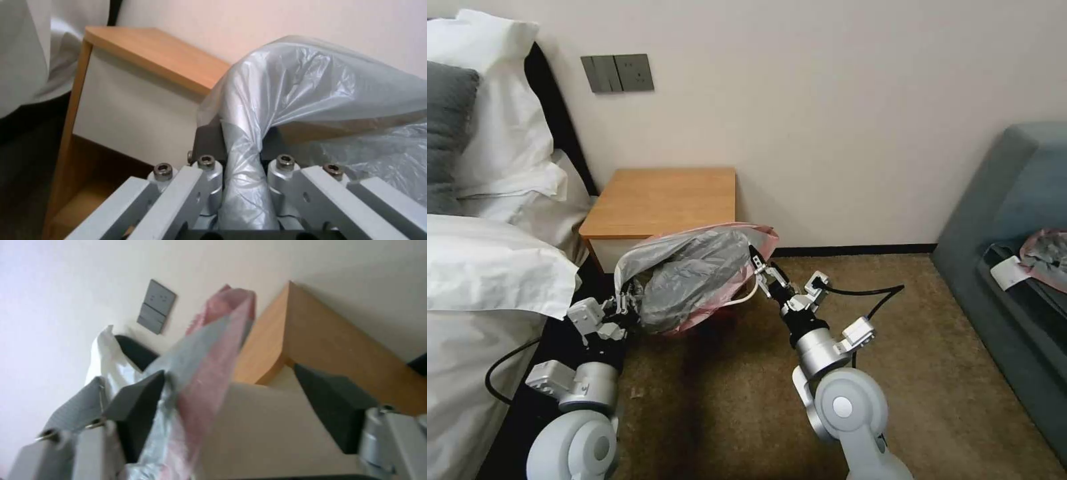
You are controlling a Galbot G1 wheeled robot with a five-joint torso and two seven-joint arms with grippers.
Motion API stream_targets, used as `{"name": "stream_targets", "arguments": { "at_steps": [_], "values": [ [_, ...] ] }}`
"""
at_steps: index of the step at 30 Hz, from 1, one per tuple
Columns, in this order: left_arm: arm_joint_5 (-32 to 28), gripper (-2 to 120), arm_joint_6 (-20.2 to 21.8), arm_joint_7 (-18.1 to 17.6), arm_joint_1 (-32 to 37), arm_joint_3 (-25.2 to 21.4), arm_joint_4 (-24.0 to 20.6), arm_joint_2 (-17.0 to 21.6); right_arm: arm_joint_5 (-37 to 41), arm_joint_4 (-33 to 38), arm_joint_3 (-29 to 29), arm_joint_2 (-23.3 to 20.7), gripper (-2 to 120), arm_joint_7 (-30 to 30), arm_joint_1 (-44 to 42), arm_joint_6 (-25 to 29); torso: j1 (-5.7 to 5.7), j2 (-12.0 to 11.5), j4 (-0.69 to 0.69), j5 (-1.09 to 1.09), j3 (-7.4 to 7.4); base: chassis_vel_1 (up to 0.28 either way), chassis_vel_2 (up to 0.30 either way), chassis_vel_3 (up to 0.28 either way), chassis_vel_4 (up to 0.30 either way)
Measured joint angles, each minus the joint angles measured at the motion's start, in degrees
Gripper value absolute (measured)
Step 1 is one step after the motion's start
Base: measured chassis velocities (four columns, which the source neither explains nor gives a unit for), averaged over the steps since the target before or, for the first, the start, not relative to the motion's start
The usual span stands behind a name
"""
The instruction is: Pick up the garbage bag from the table and place it over the trash can.
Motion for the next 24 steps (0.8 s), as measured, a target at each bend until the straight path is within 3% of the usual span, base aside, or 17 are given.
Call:
{"name": "stream_targets", "arguments": {
  "at_steps": [13, 15, 19, 24],
  "values": [
    [0.1, 8, 0.0, -0.2, 0.3, 0.0, 0.7, -0.2, -2.8, -0.4, -0.5, 0.0, 25, -3.1, -0.5, 2.3, 0.00, 0.0, 0.00, 0.00, 0.00, 0.000, 0.000, 0.000, 0.000],
    [0.1, 8, 0.0, -0.2, 0.3, 0.0, 0.7, -0.2, -2.8, -0.4, -0.5, 0.0, 22, -3.1, -0.5, 2.3, 0.00, 0.0, 0.00, 0.00, 0.00, 0.000, 0.000, 0.000, 0.000],
    [0.1, 8, 0.0, -0.3, 0.1, 0.0, 0.7, -0.3, -3.4, -0.6, -0.6, 0.3, 2, -3.1, -0.8, 2.5, 0.00, 0.0, 0.00, 0.01, 0.00, 0.000, 0.000, 0.000, 0.000],
    [0.2, 8, 0.0, -0.4, -0.1, 0.3, 0.9, -0.8, -4.0, -0.6, -0.8, 0.3, 0, -3.3, -1.3, 2.6, 0.00, 0.0, 0.00, 0.00, 0.00, 0.000, 0.000, 0.000, 0.000]
  ]
}}
